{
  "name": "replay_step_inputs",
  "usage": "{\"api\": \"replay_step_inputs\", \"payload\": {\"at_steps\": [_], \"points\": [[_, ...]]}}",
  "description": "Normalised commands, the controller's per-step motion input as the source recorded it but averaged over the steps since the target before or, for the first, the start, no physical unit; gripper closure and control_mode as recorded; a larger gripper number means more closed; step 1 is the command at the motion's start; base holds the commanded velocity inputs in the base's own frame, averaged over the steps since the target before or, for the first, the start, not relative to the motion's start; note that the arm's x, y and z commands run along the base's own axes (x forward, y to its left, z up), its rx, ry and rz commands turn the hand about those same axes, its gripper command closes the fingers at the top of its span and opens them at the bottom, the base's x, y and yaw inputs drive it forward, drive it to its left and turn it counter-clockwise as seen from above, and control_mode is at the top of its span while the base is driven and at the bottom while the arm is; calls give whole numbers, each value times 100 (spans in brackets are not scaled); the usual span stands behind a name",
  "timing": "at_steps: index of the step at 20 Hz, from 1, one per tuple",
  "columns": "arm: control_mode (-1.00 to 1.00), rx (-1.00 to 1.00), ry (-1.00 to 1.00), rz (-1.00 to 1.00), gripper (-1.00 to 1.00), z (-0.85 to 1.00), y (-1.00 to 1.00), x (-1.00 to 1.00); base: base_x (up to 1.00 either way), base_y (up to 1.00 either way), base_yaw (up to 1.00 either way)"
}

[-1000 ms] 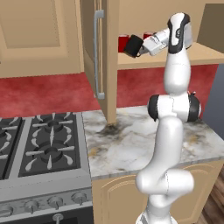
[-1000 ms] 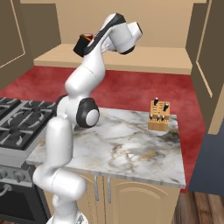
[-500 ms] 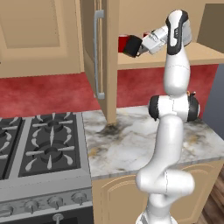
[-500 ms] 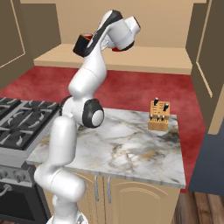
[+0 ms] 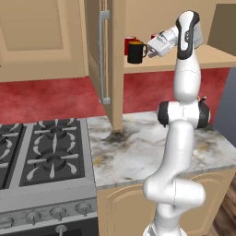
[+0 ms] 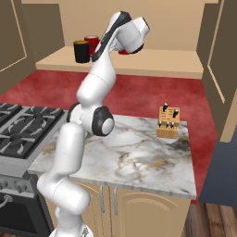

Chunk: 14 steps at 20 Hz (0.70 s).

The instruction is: Pick the mug on the counter and place it in the cabinet with the handle facing the right, like the mugs already inside.

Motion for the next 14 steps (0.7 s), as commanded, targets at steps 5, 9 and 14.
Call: {"api": "replay_step_inputs", "payload": {"at_steps": [5,9,14], "points": [[-100,0,4,-6,-100,0,-24,0,0,0,0],[-100,2,4,-9,-100,0,-48,0,0,0,0],[-100,7,0,-1,-100,0,-24,-12,0,0,0]]}}
